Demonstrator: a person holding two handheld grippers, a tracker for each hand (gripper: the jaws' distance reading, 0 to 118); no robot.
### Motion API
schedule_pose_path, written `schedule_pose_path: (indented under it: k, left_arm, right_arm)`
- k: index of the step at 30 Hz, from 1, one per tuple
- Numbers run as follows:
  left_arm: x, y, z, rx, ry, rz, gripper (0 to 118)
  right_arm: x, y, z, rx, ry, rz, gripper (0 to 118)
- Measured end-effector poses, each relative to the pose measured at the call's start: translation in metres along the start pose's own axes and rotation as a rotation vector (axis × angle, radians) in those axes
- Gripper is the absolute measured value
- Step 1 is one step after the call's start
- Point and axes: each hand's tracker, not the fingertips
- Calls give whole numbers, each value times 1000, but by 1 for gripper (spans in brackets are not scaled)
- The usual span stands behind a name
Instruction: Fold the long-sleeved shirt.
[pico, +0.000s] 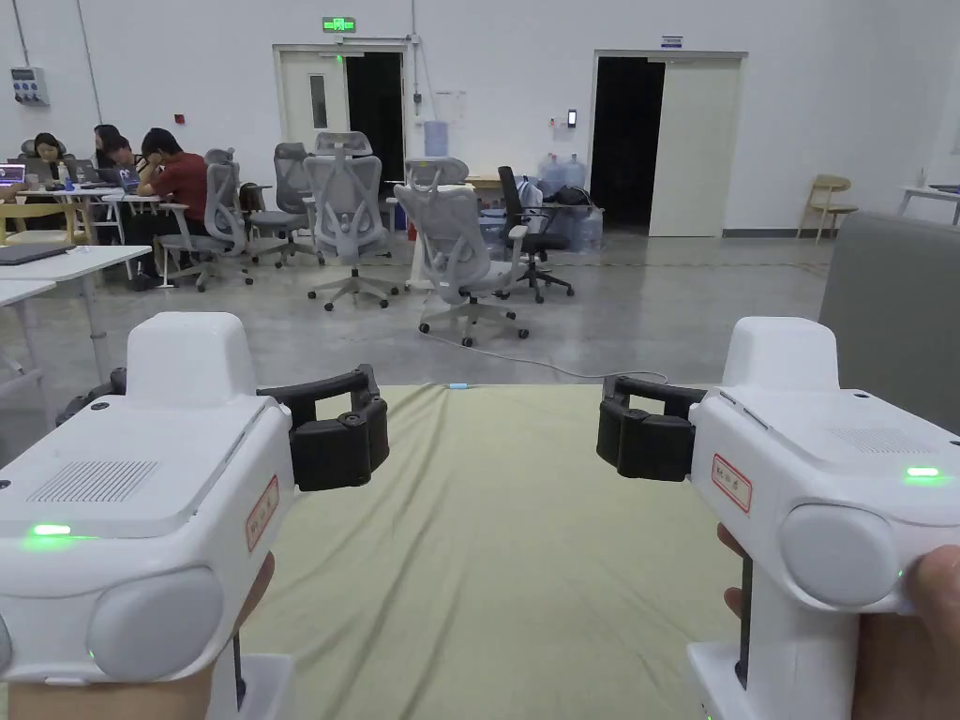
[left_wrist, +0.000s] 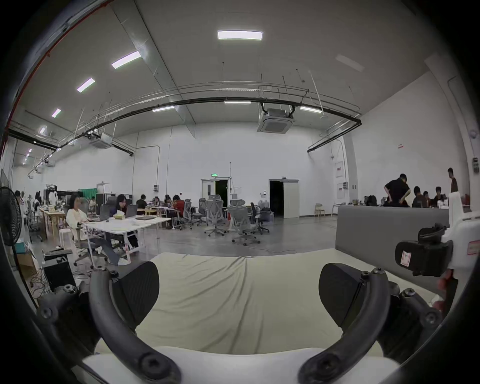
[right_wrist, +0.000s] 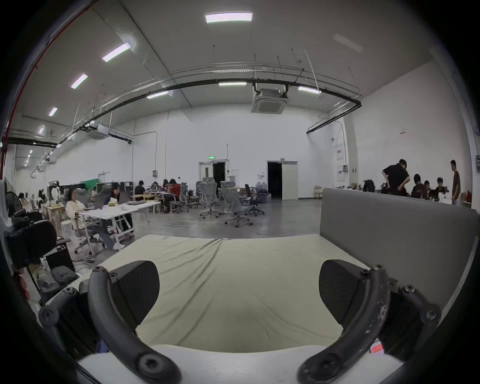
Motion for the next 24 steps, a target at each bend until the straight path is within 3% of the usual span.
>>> schedule_pose_path:
  k: [24]
  left_arm:
    - [-2, -2, 1, -13, -8, 8, 118]
  right_arm:
    - [3, -1, -4, -25, -13, -11, 118]
